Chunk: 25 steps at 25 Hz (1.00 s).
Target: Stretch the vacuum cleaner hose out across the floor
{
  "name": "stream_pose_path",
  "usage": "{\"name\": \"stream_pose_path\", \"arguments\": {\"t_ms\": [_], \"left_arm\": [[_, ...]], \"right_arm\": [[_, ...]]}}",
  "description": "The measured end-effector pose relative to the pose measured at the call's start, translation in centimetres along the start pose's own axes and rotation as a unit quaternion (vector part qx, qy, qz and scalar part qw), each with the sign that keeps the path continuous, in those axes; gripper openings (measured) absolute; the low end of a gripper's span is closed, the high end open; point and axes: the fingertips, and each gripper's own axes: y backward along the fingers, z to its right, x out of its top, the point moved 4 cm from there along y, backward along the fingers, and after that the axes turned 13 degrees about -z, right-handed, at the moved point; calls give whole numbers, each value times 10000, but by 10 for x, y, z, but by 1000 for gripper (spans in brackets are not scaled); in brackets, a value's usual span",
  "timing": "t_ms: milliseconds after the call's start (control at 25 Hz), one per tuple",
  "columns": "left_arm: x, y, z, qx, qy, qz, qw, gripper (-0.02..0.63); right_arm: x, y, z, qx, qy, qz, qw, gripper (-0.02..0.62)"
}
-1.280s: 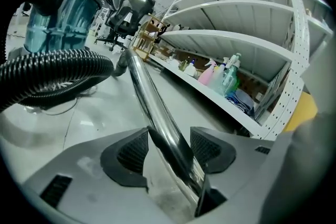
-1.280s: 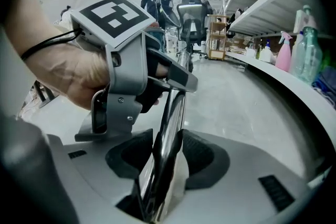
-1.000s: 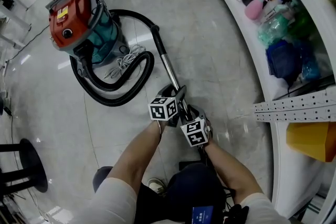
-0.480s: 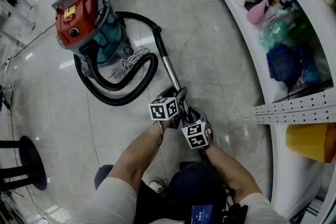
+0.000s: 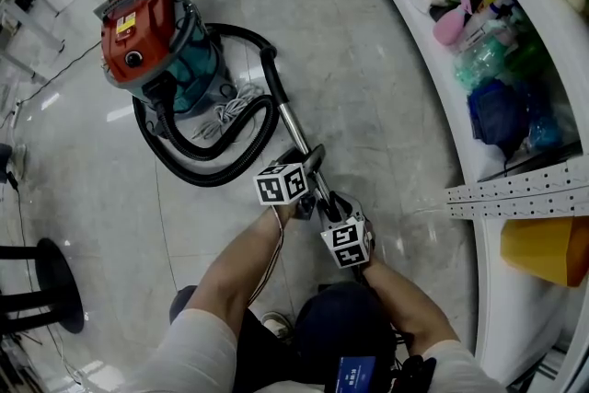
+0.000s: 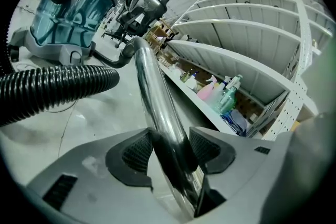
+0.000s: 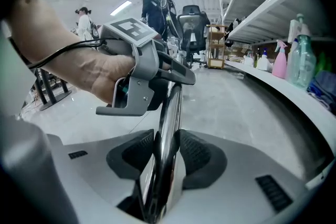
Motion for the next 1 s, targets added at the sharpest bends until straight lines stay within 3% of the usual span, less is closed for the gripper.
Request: {"name": "stream_pose_path", "arguments": {"t_ms": [240,400,1000], "left_arm": [[18,16,15,-53,73,153,9998,201],[44,32,31,-7,-125,302,9995,195],[175,127,57,141,-508,1059,9930,190]], "right_arm": [[17,16,2,-23,119,224,9997,158],[37,26,4,-24,211,404,9990,158],[178,76,-9,-117,905,1189,9887,158]]}}
